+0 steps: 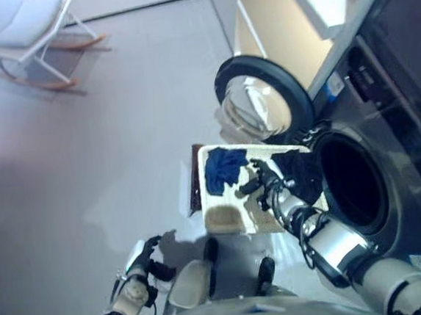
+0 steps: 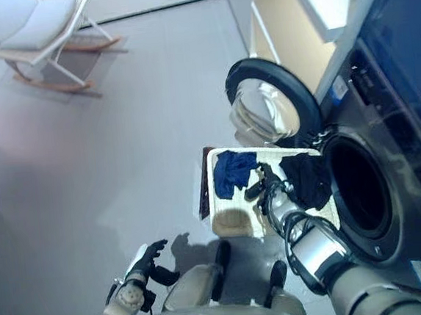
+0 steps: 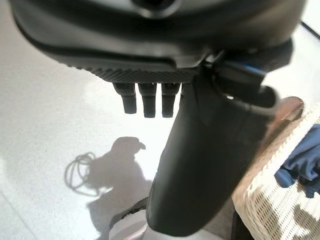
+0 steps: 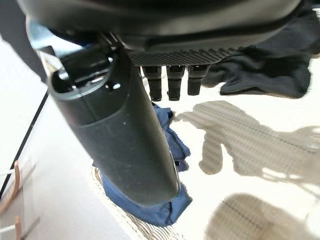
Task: Pick up the clothes and place them into the washing machine
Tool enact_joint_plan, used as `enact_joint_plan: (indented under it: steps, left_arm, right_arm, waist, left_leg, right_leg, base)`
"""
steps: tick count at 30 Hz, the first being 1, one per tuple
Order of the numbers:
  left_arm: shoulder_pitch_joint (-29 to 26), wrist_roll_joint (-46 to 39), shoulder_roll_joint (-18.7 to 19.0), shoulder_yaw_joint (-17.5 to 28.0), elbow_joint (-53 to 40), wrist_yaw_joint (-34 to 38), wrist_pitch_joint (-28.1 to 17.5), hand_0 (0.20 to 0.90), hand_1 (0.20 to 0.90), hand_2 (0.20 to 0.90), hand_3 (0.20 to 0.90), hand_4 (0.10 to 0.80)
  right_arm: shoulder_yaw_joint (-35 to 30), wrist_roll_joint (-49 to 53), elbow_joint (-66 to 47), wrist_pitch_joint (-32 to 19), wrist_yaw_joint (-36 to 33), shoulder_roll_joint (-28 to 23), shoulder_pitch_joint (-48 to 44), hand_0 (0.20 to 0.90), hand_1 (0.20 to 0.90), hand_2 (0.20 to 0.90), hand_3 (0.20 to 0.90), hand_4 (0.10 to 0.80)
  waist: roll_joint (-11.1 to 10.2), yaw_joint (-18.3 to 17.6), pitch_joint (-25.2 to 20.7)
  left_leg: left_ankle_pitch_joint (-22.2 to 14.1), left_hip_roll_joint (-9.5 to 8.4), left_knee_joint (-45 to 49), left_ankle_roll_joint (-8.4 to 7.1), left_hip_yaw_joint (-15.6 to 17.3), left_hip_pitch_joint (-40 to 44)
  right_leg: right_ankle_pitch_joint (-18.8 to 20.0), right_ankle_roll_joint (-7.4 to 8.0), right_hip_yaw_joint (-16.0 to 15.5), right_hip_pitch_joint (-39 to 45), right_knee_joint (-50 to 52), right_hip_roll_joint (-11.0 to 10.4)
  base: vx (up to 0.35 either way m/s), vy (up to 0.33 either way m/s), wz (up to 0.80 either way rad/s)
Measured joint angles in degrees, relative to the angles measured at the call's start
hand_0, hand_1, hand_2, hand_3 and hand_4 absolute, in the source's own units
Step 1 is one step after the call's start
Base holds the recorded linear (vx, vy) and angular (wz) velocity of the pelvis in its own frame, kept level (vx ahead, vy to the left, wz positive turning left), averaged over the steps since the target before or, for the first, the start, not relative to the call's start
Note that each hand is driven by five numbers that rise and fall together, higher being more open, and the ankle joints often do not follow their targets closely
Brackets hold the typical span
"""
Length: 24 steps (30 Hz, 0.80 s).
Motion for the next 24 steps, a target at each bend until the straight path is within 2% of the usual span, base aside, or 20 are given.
enact_joint_plan:
  steps: [3,6,8,13,18,24]
  left_arm:
    - [-1.6,0.0,0.0,-1.0,-0.7,0.7,-0.8,0.900,0.900,0.900,0.900,0.800]
    - [-4.7,0.0,0.1,-1.0,-0.4,2.0,-1.1,0.900,0.900,0.900,0.900,0.800]
    - [-6.2,-0.1,0.2,-1.0,0.6,2.8,-1.2,0.900,0.900,0.900,0.900,0.800]
    - [-8.4,-0.2,0.1,-2.1,1.5,3.3,-1.1,0.900,0.900,0.900,0.900,0.800]
    - [-11.1,-0.7,-0.1,-3.5,1.3,4.6,-1.3,0.900,0.900,0.900,0.900,0.800]
    - [-13.8,-1.2,-0.2,-4.0,1.2,6.3,-2.0,0.900,0.900,0.900,0.900,0.800]
  right_arm:
    - [0.0,-2.0,1.1,-0.1,-1.5,-3.0,-4.2,0.900,0.900,0.900,0.900,0.800]
    - [-0.5,-2.1,2.3,-0.1,-2.4,-6.4,-9.4,0.900,0.900,0.900,0.900,0.800]
    - [-0.6,-2.1,2.3,-0.1,-3.2,-7.9,-11.4,0.900,0.900,0.900,0.900,0.800]
    - [-0.2,-2.1,3.3,-0.2,-4.0,-8.5,-15.2,0.900,0.900,0.900,0.900,0.800]
    - [-0.3,-2.1,4.6,-0.8,-7.2,-8.7,-16.4,0.900,0.900,0.900,0.900,0.800]
    - [0.4,-4.6,4.7,-1.8,-9.1,-7.1,-18.3,0.900,0.900,0.900,0.900,0.800]
  waist:
    - [1.4,2.0,2.2]
    - [2.9,3.0,6.0]
    - [2.8,3.3,7.5]
    - [2.9,3.7,11.4]
    - [2.7,3.6,11.7]
    - [2.5,3.1,12.0]
  left_leg:
    - [0.7,-0.30,0.1,0.20,-1.1,-2.1]
    - [1.5,-0.64,0.5,-0.66,-4.2,-4.4]
    - [2.2,-0.72,0.3,-1.13,-5.9,-6.6]
    - [3.0,-1.02,0.3,-1.35,-7.4,-9.6]
    - [3.5,-1.35,-0.3,-1.54,-8.7,-11.1]
    - [4.1,-0.96,0.2,-1.90,-8.4,-14.3]
  right_leg:
    - [0.0,-0.03,-2.5,-0.7,-0.5,0.0]
    - [0.0,0.03,-5.8,-1.2,-0.9,0.3]
    - [-0.2,0.15,-6.8,-2.6,-1.0,0.6]
    - [-0.1,0.18,-7.4,-4.6,-1.5,0.8]
    - [-0.2,0.23,-7.5,-5.3,-2.3,0.9]
    - [-0.3,0.39,-6.4,-10.0,0.4,1.3]
  base:
    - [0.003,-0.045,0.41]
    - [0.042,-0.052,0.49]
    - [0.012,-0.028,0.49]
    - [0.031,-0.013,0.19]
    - [0.023,-0.009,0.12]
    - [-0.081,-0.001,-0.11]
